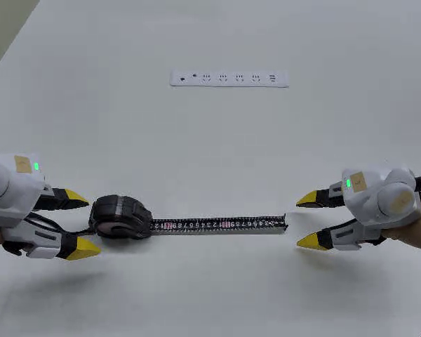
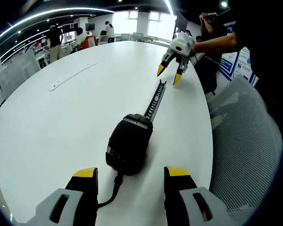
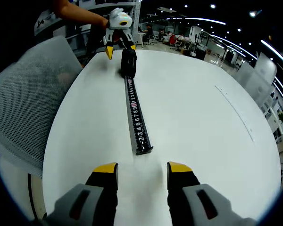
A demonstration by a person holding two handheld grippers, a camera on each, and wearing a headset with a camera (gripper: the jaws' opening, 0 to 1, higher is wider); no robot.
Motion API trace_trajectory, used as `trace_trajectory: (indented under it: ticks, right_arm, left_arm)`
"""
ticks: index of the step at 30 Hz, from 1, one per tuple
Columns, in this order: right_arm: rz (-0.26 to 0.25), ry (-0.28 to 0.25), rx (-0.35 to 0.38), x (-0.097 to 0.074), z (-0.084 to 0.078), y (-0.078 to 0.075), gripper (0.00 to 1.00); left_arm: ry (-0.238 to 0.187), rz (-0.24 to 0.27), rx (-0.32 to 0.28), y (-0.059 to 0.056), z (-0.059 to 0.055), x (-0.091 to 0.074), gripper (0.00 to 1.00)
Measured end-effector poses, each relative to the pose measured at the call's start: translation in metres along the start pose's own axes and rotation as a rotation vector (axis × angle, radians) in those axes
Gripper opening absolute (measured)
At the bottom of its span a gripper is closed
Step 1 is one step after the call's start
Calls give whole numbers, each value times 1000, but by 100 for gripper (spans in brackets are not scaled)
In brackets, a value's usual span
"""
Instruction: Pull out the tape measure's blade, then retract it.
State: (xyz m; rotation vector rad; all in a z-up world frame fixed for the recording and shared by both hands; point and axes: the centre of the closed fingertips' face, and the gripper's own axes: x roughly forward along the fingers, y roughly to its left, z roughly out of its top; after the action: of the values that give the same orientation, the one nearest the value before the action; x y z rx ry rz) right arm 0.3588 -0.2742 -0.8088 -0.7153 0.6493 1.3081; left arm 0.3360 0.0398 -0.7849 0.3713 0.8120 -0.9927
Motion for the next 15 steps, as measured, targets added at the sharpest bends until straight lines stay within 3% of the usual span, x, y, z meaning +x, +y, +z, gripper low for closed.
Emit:
trace_trajectory:
  ticks: [6,15]
  right_arm:
    - [-29,-18,65,-6,-3,8,46]
    - [-72,-58,144,-12,-7,26,52]
  left_arm:
    - [-33,34,-48,-8,-10,-5,58]
    - [-136,93,-132,-31,-14,-6,65]
